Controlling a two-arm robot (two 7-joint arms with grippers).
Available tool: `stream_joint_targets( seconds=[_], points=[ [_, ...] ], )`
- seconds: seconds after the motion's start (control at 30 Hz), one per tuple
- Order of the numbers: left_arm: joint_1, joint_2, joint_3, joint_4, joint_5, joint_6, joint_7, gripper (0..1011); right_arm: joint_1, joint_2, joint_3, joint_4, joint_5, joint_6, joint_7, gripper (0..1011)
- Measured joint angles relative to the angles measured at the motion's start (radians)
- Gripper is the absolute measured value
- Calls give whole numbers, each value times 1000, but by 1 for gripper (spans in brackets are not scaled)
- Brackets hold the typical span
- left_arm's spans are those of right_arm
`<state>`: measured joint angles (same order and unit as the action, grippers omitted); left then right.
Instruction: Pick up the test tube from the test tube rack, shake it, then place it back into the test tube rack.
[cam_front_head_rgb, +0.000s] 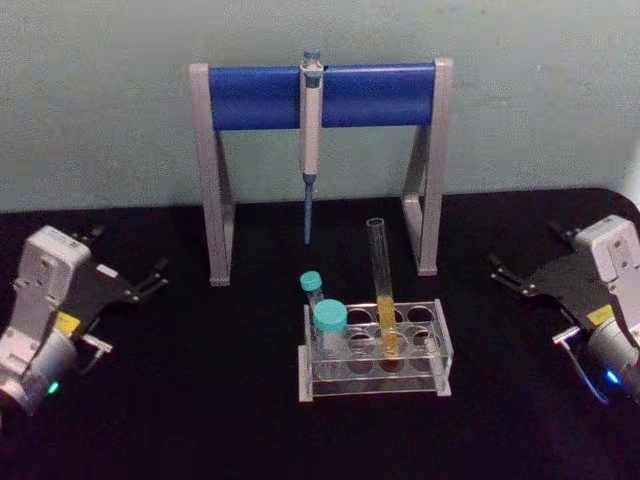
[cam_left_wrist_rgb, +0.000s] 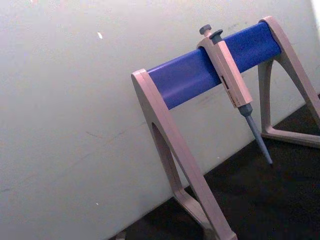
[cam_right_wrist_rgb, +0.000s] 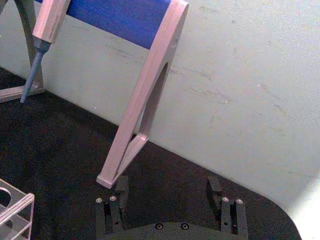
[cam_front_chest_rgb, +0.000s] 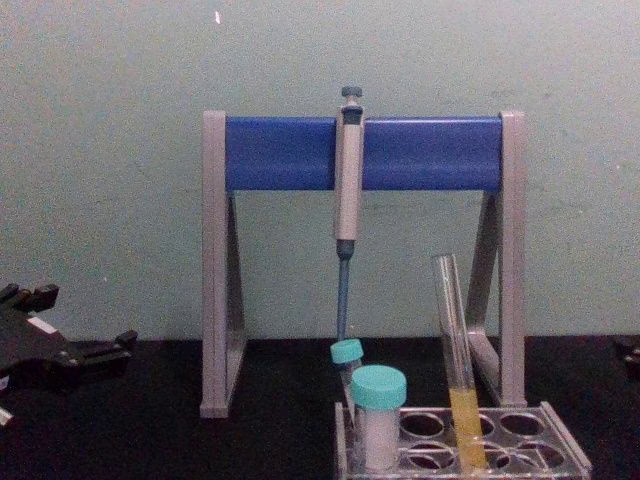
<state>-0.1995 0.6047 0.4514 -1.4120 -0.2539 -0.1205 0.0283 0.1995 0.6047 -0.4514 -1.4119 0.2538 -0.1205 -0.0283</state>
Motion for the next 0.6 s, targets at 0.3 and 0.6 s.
stream_joint_targets(
  seconds=[0.3,0.6],
  points=[
    [0,0,0,0,0,0,0,1001,0,0,0,0,0,0,0,1000],
    [0,0,0,0,0,0,0,1001,-14,-8,24,-10,-10,-30,3,1000]
  ],
)
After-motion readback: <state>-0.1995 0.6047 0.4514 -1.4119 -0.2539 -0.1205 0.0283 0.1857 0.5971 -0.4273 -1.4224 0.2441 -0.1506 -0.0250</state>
